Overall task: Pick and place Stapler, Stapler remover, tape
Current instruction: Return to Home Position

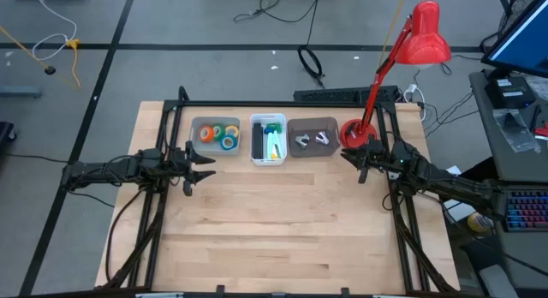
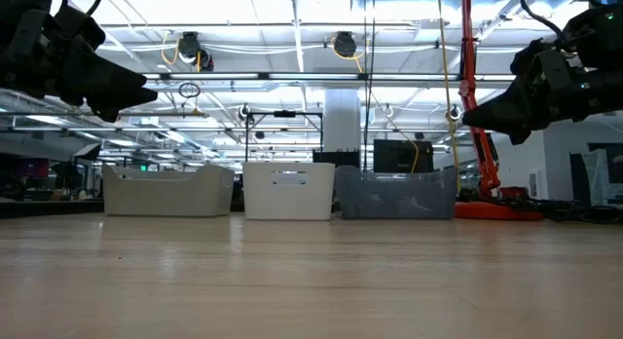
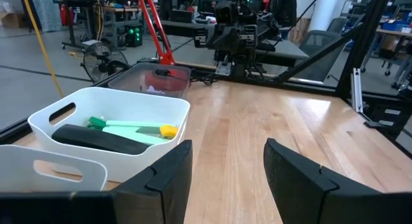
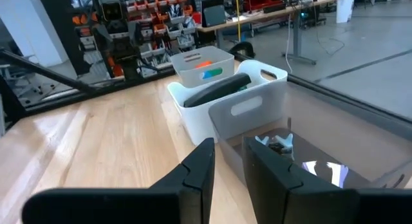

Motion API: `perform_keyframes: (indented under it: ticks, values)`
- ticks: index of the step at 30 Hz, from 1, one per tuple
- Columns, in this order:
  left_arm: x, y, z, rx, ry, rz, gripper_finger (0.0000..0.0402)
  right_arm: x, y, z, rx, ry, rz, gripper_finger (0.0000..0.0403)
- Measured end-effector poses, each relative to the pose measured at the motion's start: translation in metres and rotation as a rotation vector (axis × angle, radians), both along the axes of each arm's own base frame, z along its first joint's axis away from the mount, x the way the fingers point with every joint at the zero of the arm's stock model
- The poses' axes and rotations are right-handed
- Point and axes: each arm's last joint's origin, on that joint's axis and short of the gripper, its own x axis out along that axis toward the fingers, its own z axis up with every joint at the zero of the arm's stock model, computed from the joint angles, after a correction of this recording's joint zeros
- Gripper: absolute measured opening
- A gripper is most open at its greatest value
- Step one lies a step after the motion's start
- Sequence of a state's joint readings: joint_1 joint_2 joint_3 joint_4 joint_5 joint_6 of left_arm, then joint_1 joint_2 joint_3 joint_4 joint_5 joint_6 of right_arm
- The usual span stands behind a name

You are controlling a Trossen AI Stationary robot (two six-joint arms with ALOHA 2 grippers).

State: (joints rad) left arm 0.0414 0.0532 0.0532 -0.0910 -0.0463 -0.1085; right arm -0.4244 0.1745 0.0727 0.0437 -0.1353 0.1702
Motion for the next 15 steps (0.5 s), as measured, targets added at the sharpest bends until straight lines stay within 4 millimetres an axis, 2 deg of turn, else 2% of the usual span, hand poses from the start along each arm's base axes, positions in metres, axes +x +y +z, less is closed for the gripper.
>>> perform_keyframes:
  ticks: [5, 15]
  values:
    - [0.0000, 0.0000, 0.0000, 0.000, 0.000, 0.000, 0.0191, 0.0007, -0.0003, 0.0099, -0.042, -0.094, 0.000, 0.0073]
    - [0.0000, 0.0000, -0.0001, 0.000, 0.000, 0.000, 0.0191, 0.0007, -0.0003, 0.0107, -0.045, -0.101, -0.001, 0.0073]
